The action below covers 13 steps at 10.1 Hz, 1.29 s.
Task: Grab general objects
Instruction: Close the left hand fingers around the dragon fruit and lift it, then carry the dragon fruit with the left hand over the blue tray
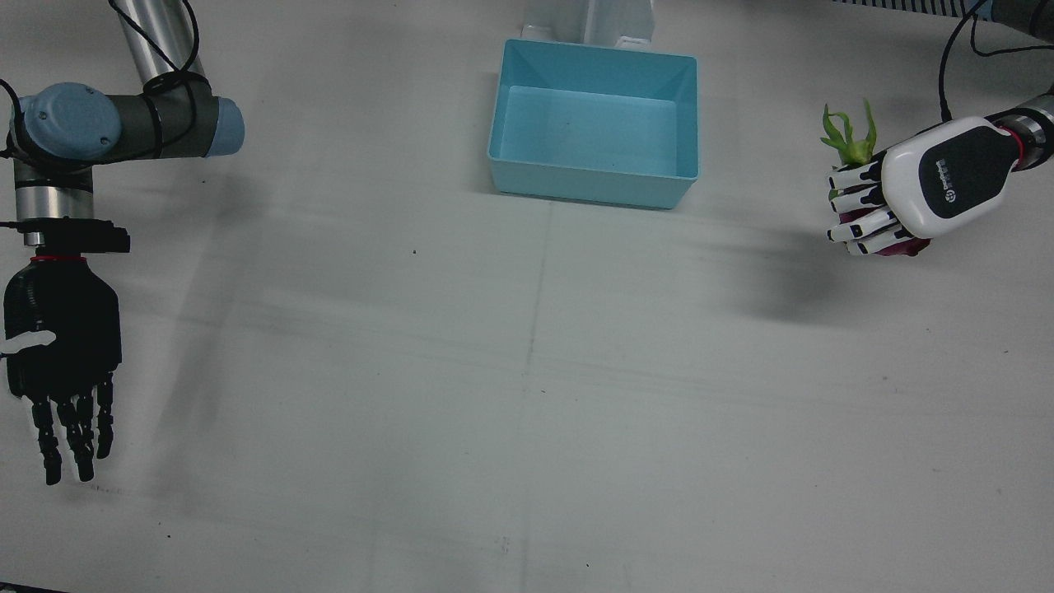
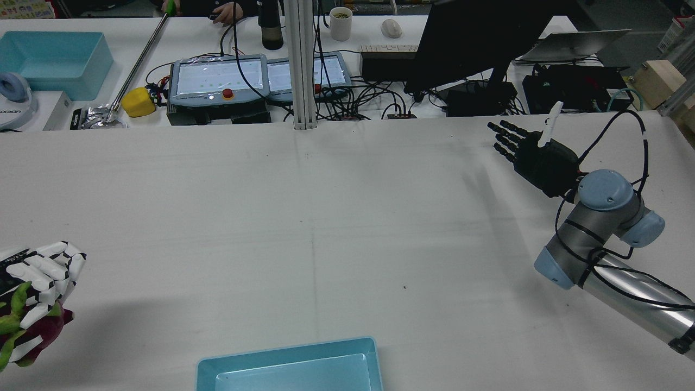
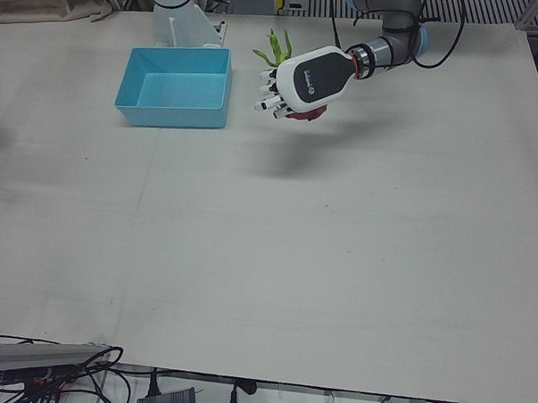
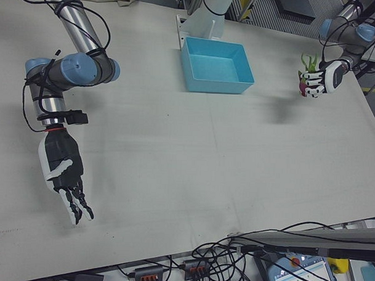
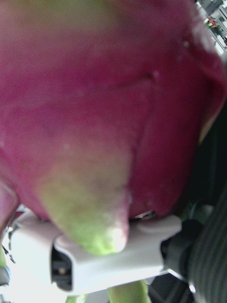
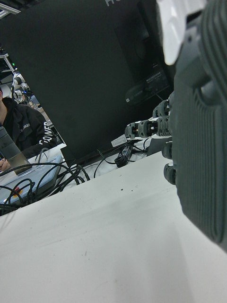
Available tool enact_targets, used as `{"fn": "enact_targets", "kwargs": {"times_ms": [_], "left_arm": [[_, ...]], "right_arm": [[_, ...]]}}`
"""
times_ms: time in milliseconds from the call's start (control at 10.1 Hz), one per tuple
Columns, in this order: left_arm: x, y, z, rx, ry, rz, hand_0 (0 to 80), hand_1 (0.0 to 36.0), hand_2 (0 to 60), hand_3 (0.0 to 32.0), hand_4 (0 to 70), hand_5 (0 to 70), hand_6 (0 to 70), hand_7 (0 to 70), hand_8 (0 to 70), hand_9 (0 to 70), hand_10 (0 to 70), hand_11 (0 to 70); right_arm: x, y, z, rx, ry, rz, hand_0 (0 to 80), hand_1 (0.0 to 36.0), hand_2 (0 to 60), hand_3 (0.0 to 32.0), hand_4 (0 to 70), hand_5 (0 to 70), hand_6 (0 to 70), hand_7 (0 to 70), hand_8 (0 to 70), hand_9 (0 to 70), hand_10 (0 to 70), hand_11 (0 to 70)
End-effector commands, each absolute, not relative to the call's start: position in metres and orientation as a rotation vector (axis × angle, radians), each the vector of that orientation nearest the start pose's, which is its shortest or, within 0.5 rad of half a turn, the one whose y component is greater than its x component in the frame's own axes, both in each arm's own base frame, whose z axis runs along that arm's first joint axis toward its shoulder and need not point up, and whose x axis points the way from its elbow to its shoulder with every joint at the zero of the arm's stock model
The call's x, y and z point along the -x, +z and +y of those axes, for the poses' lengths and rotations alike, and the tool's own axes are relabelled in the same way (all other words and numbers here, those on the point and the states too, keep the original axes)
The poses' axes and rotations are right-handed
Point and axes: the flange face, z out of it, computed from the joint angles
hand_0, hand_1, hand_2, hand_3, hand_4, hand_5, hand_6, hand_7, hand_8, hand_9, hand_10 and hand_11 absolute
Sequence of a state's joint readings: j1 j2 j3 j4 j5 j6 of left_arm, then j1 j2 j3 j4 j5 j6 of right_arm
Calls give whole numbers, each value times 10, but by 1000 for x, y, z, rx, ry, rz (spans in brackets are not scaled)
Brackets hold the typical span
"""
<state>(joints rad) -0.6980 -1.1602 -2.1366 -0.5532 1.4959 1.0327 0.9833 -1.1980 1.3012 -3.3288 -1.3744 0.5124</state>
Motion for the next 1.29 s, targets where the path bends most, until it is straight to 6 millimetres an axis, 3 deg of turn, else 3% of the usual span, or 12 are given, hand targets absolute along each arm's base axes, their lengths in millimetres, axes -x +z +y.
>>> {"fn": "enact_targets", "kwargs": {"times_ms": [0,99,297,495,594,891,990,1089,1188], "left_arm": [[-166,503,-326,179,-761,2545,800,360,600,0,700,540,700,700,700,700,700,700],[-179,494,-319,240,-694,2584,800,360,600,0,700,540,700,700,700,700,700,700],[-261,469,-283,497,-557,2593,800,360,600,0,700,540,700,700,700,700,700,700],[-302,455,-264,538,-533,2591,800,360,600,0,700,540,700,700,700,700,700,700],[-345,426,-263,586,-561,2599,800,360,600,0,700,540,700,700,700,700,700,700],[-493,303,-228,721,-524,2550,800,360,600,0,700,540,700,700,700,700,700,700],[-528,261,-226,742,-534,2552,800,360,600,0,700,540,700,700,700,700,700,700],[-554,247,-230,771,-542,2533,800,360,600,0,700,540,700,700,700,700,700,700],[-567,264,-231,822,-572,2484,800,355,600,0,700,540,700,700,700,700,700,700]], "right_arm": [[224,626,-612,-891,-2253,1876,0,0,0,0,0,0,0,0,0,0,0,0],[224,626,-612,-891,-2253,1876,0,0,0,0,0,0,0,0,0,0,0,0],[224,626,-612,-891,-2253,1876,0,0,0,0,0,0,0,0,0,0,0,0],[224,626,-612,-891,-2253,1876,0,0,0,0,0,0,0,0,0,0,0,0],[224,626,-612,-891,-2253,1876,0,0,0,0,0,0,0,0,0,0,0,0],[224,626,-612,-891,-2253,1876,0,0,0,0,0,0,0,0,0,0,0,0],[224,626,-612,-891,-2253,1876,0,0,0,0,0,0,0,0,0,0,0,0],[224,626,-612,-891,-2253,1876,0,0,0,0,0,0,0,0,0,0,0,0],[224,626,-612,-891,-2253,1876,0,0,0,0,0,0,0,0,0,0,0,0]]}}
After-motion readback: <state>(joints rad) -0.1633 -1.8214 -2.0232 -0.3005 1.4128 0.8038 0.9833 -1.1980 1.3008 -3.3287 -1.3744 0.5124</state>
